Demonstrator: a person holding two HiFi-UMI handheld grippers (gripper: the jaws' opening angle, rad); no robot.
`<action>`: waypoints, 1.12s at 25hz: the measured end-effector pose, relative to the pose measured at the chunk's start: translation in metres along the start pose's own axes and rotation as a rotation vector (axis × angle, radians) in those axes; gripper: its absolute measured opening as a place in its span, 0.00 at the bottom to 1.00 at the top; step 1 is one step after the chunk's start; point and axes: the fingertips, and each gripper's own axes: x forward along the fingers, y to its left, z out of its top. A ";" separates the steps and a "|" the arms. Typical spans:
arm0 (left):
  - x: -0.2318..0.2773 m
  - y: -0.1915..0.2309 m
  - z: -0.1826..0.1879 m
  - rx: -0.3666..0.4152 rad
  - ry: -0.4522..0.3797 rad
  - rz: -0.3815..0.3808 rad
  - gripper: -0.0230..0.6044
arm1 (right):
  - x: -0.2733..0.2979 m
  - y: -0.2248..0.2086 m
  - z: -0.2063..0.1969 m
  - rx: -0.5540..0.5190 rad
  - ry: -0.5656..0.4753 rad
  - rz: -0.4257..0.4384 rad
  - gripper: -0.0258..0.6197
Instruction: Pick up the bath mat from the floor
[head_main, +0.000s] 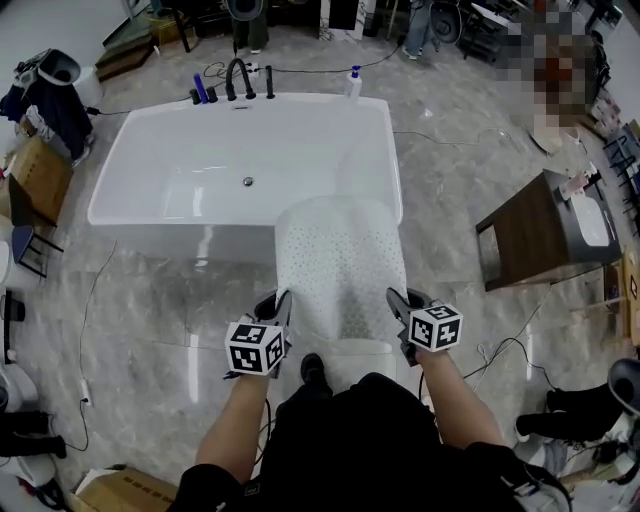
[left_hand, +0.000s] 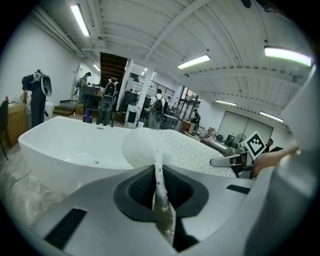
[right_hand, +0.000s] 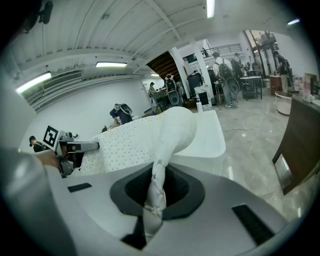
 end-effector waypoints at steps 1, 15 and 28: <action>-0.003 0.001 0.004 -0.005 -0.009 0.014 0.09 | -0.001 0.001 0.004 -0.011 -0.003 0.009 0.10; -0.027 -0.065 0.056 -0.021 -0.154 0.203 0.09 | -0.064 -0.016 0.068 -0.146 -0.153 0.191 0.10; -0.025 -0.139 0.108 0.057 -0.246 0.207 0.09 | -0.127 -0.051 0.120 -0.164 -0.282 0.222 0.10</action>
